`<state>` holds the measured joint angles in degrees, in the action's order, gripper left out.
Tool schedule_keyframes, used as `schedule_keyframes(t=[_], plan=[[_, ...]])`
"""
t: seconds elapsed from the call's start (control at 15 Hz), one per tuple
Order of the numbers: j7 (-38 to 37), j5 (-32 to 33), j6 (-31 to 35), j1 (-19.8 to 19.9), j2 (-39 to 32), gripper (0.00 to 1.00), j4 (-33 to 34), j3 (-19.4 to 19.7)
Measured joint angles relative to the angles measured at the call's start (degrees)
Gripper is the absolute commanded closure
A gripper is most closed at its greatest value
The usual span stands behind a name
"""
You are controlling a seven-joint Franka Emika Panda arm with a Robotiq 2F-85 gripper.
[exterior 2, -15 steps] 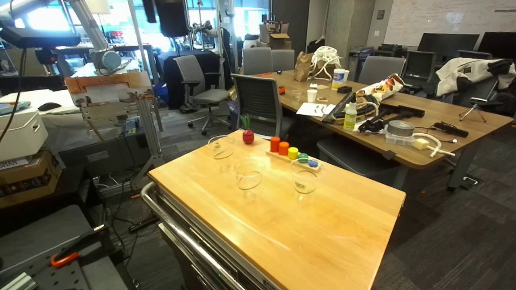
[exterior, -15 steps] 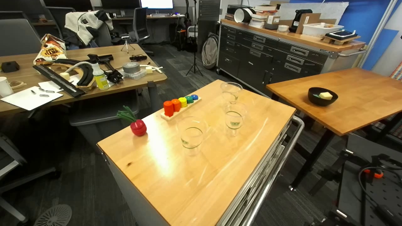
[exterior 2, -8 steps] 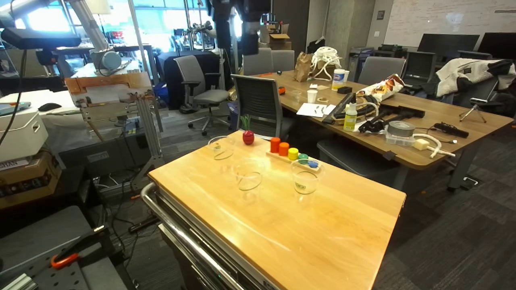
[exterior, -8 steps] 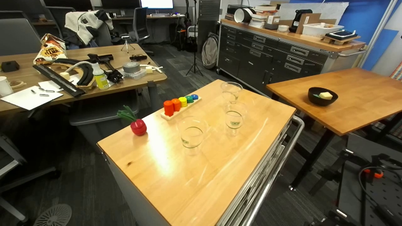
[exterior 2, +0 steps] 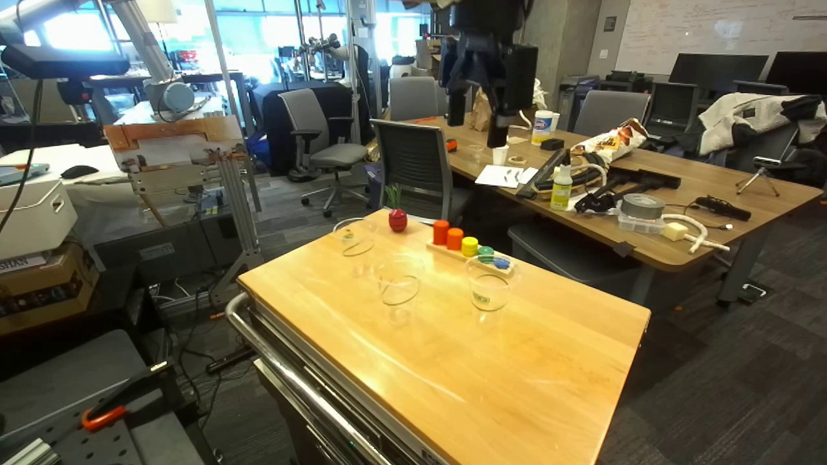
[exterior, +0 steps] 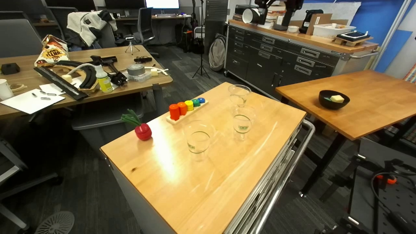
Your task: Put the cups in one cup
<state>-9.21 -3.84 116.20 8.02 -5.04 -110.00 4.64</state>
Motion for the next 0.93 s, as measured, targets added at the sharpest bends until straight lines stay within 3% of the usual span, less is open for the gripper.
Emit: schedule_keyframes(t=[0.47,0.93], plan=[[0.12,-2.47,0.67,0.25,-19.09,0.0,12.44,1.01],[-0.12,-2.46,0.53,0.42,-29.51,0.0,18.97,1.91]])
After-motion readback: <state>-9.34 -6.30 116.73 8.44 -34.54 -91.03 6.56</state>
